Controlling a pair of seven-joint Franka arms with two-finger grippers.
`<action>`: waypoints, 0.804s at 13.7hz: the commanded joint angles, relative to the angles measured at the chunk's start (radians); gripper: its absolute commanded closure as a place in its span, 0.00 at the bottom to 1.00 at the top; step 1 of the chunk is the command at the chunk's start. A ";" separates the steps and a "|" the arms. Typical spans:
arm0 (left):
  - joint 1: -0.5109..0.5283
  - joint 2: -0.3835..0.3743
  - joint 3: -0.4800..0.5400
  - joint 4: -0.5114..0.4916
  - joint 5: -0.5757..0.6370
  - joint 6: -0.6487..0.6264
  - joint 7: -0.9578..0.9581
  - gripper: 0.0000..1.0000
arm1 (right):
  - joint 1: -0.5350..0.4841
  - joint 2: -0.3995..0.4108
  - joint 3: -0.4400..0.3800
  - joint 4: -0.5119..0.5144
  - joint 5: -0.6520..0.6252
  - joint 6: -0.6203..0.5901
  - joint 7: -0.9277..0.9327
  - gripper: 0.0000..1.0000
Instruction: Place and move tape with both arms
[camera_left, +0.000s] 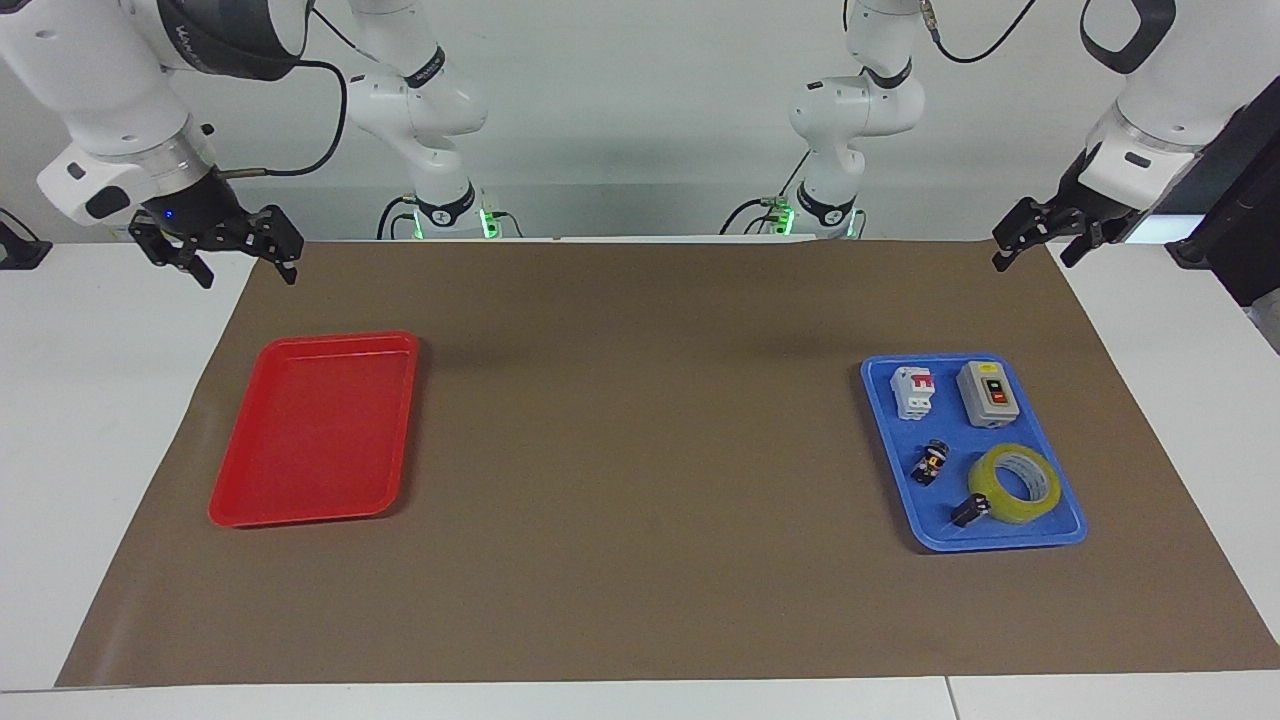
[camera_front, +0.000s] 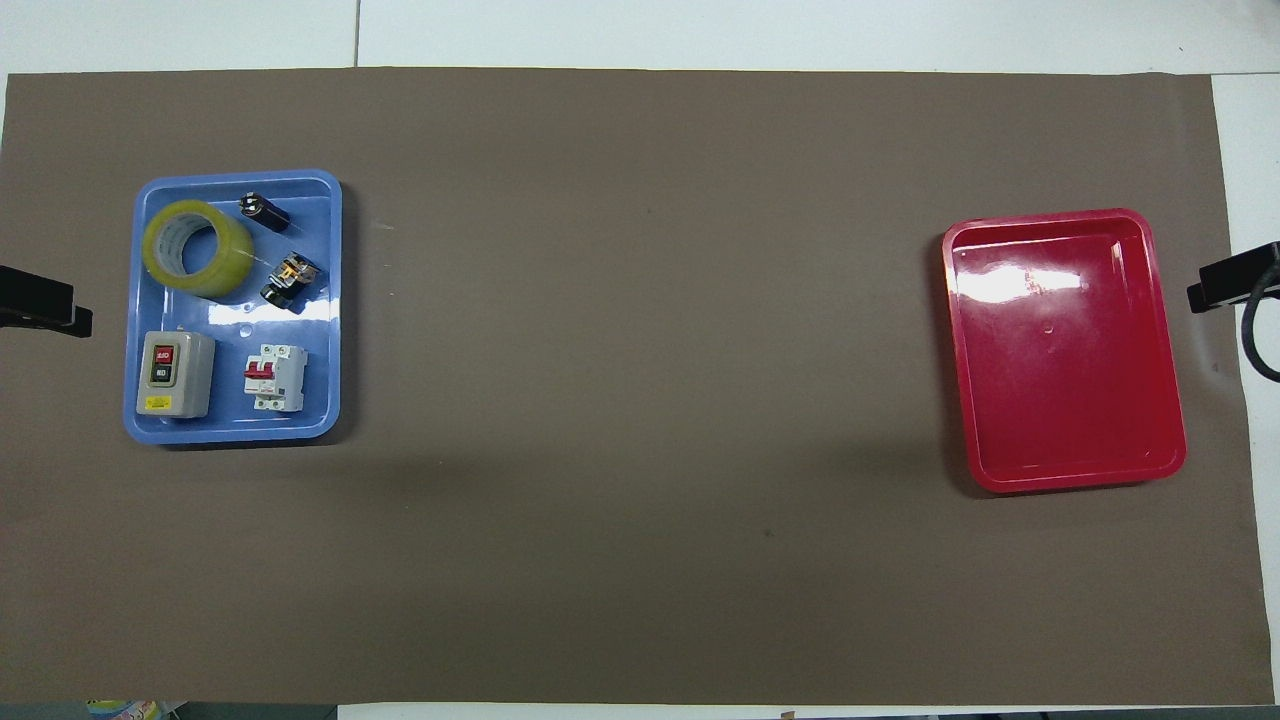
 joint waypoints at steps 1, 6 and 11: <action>-0.013 0.005 0.005 0.006 0.010 0.005 -0.006 0.00 | -0.013 -0.012 0.007 -0.008 0.001 0.006 -0.023 0.00; -0.014 0.002 0.005 -0.005 0.013 0.004 -0.006 0.00 | -0.013 -0.012 0.007 -0.008 -0.001 0.006 -0.022 0.00; -0.023 -0.010 0.005 -0.028 0.013 0.018 -0.016 0.00 | -0.018 -0.012 0.007 -0.008 0.001 0.005 -0.022 0.00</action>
